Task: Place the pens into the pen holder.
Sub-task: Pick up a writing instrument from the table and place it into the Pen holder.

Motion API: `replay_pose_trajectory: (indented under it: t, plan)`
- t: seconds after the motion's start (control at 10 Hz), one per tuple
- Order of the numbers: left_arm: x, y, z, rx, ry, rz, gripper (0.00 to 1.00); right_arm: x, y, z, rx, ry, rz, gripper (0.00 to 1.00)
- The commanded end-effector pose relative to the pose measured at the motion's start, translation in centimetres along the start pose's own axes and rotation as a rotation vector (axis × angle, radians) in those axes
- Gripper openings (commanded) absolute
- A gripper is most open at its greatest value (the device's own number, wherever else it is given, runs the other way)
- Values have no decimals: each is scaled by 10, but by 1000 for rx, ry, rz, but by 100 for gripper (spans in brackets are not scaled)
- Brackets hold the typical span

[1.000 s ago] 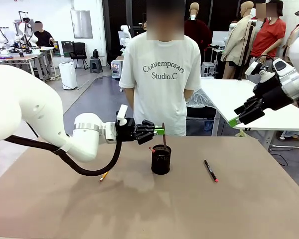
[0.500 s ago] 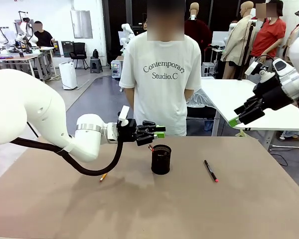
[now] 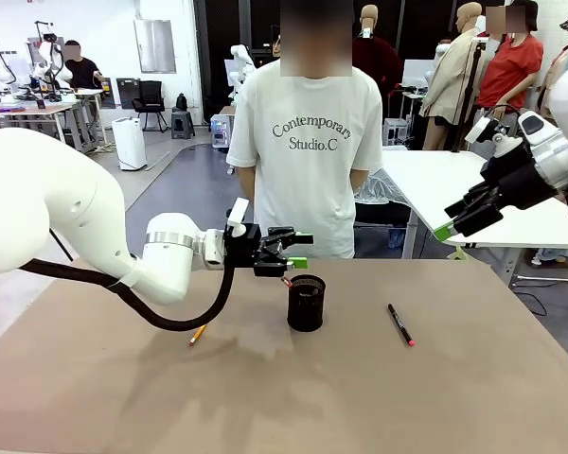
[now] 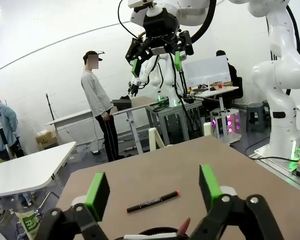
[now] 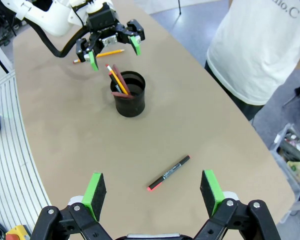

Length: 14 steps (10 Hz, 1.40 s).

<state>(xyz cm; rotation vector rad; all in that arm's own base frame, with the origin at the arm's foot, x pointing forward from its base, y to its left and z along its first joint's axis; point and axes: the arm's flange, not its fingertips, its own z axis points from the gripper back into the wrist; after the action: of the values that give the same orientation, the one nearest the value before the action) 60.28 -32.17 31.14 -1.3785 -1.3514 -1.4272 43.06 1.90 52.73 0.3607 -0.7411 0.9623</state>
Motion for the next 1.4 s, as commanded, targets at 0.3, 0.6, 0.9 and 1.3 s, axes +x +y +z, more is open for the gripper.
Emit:
replay_pose_trajectory:
  t: [0.3,0.6,0.9,1.3]
  plan:
    - [7,3,0,5,24,10,100,1,-1,0,7,-29,1,100]
    - [7,3,0,5,24,10,100,1,-1,0,7,-29,1,100]
    - [23,-1,10,0,124,53,100,1,-1,0,7,-29,1,100]
    - [98,-12,41,48,375,142,100,1,-1,0,7,-29,1,100]
